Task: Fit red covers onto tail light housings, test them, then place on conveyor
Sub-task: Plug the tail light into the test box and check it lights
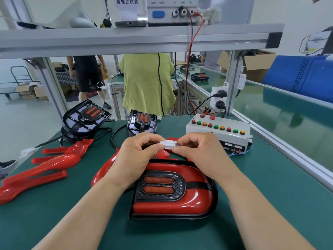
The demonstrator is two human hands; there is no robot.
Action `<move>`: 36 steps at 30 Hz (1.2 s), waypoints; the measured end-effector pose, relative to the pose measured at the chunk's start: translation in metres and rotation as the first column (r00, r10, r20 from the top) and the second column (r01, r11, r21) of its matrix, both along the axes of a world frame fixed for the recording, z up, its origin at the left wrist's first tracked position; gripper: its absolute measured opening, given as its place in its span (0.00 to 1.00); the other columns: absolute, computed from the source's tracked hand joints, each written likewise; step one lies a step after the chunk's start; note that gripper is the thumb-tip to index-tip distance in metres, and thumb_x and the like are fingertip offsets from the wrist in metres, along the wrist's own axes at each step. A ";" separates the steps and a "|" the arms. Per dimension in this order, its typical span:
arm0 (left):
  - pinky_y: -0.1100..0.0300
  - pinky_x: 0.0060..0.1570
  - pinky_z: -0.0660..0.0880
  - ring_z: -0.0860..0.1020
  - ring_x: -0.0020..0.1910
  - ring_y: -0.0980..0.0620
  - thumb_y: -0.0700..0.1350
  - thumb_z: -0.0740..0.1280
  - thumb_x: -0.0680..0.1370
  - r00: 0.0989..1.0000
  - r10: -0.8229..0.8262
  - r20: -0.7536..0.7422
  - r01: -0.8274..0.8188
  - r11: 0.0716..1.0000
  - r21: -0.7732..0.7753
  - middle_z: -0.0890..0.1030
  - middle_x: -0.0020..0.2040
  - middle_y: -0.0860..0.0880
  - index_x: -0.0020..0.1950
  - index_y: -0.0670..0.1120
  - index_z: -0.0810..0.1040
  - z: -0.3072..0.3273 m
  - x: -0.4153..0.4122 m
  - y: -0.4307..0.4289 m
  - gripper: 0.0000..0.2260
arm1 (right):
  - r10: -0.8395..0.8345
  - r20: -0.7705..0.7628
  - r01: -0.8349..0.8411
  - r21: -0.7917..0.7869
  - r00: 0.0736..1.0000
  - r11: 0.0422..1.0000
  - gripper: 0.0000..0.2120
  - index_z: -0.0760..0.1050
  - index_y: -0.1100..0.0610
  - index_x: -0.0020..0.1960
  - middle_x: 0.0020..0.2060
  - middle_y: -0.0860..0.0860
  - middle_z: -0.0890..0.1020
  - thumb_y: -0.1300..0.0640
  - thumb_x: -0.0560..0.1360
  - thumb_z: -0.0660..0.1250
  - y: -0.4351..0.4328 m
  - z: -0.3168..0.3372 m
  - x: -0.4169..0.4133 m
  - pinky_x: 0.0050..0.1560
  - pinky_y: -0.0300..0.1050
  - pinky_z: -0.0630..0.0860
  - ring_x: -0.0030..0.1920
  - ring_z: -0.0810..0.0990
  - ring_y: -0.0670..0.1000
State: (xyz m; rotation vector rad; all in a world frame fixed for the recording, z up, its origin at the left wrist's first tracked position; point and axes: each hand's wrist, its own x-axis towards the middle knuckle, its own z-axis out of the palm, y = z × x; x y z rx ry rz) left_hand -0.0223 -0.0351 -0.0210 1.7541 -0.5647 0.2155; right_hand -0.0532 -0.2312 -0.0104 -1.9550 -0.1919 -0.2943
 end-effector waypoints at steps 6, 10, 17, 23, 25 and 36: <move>0.69 0.44 0.77 0.85 0.42 0.55 0.42 0.70 0.78 0.997 0.058 -0.046 -0.059 0.998 -0.037 0.86 0.41 0.50 0.49 0.52 0.83 -0.009 -0.001 -0.006 0.05 | -0.223 -0.012 0.223 -0.046 0.975 0.974 0.19 0.82 0.55 0.48 0.45 0.42 0.83 0.46 0.82 0.56 -0.024 0.001 0.030 0.49 0.39 0.72 0.50 0.79 0.44; 0.69 0.44 0.77 0.85 0.43 0.54 0.43 0.70 0.78 0.998 0.045 -0.050 -0.047 0.998 -0.032 0.86 0.42 0.50 0.49 0.55 0.83 -0.009 0.000 -0.007 0.06 | -0.311 0.033 0.247 -0.687 0.950 0.683 0.17 0.79 0.62 0.51 0.63 0.59 0.75 0.53 0.83 0.55 -0.033 -0.008 0.063 0.64 0.49 0.63 0.68 0.66 0.56; 0.69 0.45 0.77 0.85 0.43 0.54 0.46 0.70 0.78 0.998 0.046 -0.048 -0.047 0.998 -0.028 0.86 0.42 0.50 0.50 0.56 0.83 -0.010 0.000 -0.008 0.05 | -0.255 -0.049 0.104 -0.827 0.966 0.553 0.21 0.82 0.52 0.57 0.80 0.50 0.52 0.39 0.80 0.59 -0.030 -0.021 0.090 0.76 0.59 0.45 0.79 0.43 0.56; 0.67 0.48 0.78 0.85 0.45 0.54 0.46 0.69 0.78 0.998 0.043 -0.042 -0.045 0.999 -0.025 0.86 0.43 0.51 0.50 0.57 0.82 -0.011 0.001 -0.007 0.06 | -0.256 -0.077 0.044 -0.899 0.964 0.437 0.26 0.82 0.49 0.57 0.81 0.50 0.50 0.33 0.80 0.53 -0.025 -0.017 0.104 0.75 0.66 0.39 0.79 0.38 0.58; 0.68 0.47 0.77 0.85 0.44 0.54 0.46 0.70 0.78 0.998 0.042 -0.041 -0.043 0.999 -0.027 0.86 0.43 0.51 0.50 0.57 0.83 -0.011 0.001 -0.007 0.06 | -0.271 -0.082 0.044 -0.902 0.959 0.430 0.27 0.82 0.48 0.59 0.81 0.51 0.50 0.33 0.80 0.52 -0.026 -0.016 0.106 0.74 0.67 0.39 0.79 0.38 0.57; 0.55 0.52 0.79 0.85 0.45 0.53 0.43 0.69 0.79 0.997 0.050 -0.066 -0.051 0.999 -0.019 0.86 0.43 0.51 0.50 0.57 0.83 -0.012 0.000 -0.012 0.08 | -0.291 -0.073 0.075 -0.882 0.954 0.465 0.28 0.83 0.49 0.59 0.79 0.48 0.55 0.33 0.79 0.52 -0.030 -0.024 0.114 0.74 0.68 0.39 0.79 0.43 0.56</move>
